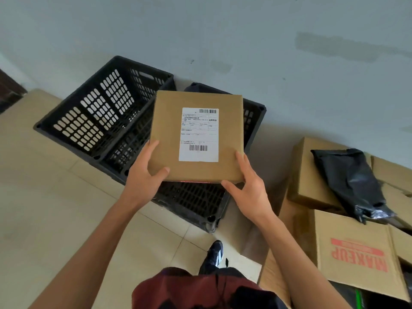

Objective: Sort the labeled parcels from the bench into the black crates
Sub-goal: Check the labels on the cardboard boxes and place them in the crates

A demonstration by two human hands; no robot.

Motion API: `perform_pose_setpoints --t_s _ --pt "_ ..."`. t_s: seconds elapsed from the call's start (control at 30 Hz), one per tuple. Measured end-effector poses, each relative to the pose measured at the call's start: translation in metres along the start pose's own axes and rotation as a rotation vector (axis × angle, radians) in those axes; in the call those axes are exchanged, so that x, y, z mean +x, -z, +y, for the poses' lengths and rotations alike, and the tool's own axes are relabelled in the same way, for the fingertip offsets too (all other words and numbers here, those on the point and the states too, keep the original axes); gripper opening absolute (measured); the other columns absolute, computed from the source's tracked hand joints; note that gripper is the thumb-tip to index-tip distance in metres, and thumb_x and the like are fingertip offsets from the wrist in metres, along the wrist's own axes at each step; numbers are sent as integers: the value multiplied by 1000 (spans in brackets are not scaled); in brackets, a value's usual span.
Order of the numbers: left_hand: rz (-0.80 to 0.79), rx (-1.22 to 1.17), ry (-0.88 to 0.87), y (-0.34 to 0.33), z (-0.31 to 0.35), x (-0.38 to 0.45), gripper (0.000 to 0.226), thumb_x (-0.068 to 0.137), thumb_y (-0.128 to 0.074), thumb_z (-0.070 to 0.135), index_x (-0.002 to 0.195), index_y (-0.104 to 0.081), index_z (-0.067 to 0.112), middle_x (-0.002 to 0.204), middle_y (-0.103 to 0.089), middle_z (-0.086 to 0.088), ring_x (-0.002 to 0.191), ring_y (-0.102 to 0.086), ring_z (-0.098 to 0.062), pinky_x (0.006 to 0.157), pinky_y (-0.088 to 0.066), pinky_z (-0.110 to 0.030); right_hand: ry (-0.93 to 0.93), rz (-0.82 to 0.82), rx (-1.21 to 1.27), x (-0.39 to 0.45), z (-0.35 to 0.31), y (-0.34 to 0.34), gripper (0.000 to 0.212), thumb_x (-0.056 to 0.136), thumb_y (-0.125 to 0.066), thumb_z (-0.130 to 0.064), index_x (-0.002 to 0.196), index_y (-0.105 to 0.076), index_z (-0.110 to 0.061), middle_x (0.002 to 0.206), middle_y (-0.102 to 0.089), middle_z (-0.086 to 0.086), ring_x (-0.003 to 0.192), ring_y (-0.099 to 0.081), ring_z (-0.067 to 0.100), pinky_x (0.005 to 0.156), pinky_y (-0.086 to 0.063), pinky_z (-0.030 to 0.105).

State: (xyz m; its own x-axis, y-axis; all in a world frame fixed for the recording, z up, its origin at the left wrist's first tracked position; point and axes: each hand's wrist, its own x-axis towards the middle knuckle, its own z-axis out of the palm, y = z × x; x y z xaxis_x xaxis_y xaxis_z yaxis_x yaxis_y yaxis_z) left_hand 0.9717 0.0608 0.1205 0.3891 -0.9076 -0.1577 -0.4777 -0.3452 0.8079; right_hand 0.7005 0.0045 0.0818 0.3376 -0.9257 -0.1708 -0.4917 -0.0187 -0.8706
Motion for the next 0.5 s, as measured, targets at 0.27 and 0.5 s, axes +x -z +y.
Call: perform_pose_setpoints --t_s 0.27,0.5 --pt "-214 112 49 -13 5 82 72 99 -68 13 161 -33 30 147 -39 13 127 -40 -5 108 -35 -26 -101 42 13 51 7 -11 92 100 -70 -22 166 -9 -38 173 -14 -10 148 -36 10 117 -37 27" --pt "-307 150 23 -21 -8 151 71 102 -64 15 163 -28 28 166 -26 8 150 -29 -12 125 -27 -40 -201 163 44 88 -4 -21 89 98 -72 -16 165 -16 -33 174 -13 -5 152 -32 15 123 -32 38"
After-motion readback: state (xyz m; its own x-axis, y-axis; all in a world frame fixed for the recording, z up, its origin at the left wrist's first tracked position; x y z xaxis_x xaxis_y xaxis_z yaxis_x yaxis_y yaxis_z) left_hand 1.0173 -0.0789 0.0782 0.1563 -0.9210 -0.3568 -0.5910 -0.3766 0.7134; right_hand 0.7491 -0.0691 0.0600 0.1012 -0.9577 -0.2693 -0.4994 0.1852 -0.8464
